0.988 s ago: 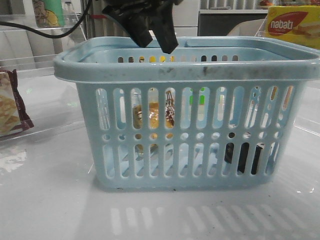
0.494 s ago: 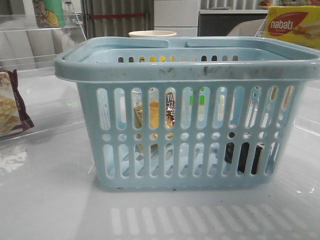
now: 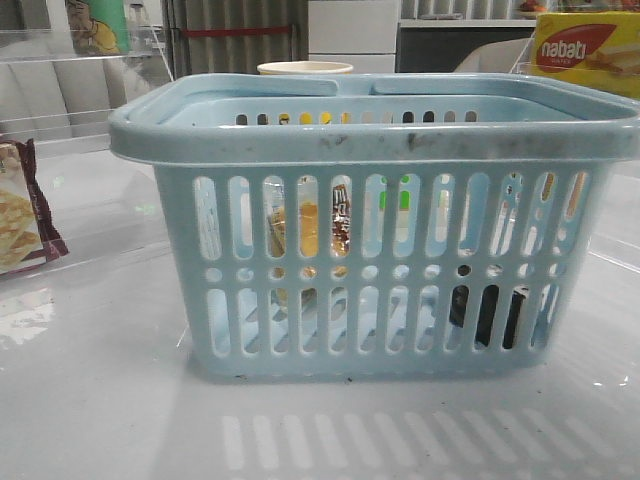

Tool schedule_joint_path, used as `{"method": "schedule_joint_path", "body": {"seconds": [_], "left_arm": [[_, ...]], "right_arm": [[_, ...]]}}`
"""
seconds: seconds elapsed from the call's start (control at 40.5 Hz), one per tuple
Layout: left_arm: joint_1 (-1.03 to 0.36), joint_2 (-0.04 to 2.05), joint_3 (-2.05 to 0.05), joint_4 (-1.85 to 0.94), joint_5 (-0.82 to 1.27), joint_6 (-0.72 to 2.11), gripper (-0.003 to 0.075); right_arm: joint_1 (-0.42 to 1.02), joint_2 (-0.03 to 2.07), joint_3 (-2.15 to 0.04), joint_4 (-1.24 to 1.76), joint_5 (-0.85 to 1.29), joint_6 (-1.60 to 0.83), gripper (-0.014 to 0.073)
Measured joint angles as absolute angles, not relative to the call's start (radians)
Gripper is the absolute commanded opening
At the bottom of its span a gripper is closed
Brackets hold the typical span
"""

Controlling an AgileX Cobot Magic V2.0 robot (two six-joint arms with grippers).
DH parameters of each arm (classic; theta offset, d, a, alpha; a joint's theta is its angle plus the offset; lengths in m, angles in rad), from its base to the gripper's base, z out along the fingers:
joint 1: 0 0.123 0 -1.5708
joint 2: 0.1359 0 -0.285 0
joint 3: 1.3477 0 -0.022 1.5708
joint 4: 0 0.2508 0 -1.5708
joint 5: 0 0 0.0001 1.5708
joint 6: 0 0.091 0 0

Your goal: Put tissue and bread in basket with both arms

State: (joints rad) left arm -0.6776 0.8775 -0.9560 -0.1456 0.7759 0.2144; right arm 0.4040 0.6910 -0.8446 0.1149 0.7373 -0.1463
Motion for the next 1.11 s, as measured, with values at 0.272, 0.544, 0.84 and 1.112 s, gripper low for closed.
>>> {"method": "schedule_joint_path", "body": {"seconds": [0.272, 0.544, 0.84, 1.112], "left_arm": [[-0.678, 0.637, -0.757, -0.146, 0.759, 0.214, 0.0422], [-0.678, 0.611, -0.727, -0.146, 0.729, 0.214, 0.0421], [-0.678, 0.611, -0.727, -0.146, 0.695, 0.214, 0.0226], [-0.678, 0.611, -0.727, -0.146, 0.688, 0.214, 0.0091]], "right_arm": [[0.404, 0.691, -0.845, 0.111, 0.742, -0.146, 0.0591], [0.404, 0.691, -0.845, 0.099, 0.77, -0.146, 0.0482], [0.404, 0.691, -0.845, 0.098, 0.775, -0.146, 0.0051], [0.404, 0.691, -0.845, 0.098, 0.777, -0.146, 0.0055]]}}
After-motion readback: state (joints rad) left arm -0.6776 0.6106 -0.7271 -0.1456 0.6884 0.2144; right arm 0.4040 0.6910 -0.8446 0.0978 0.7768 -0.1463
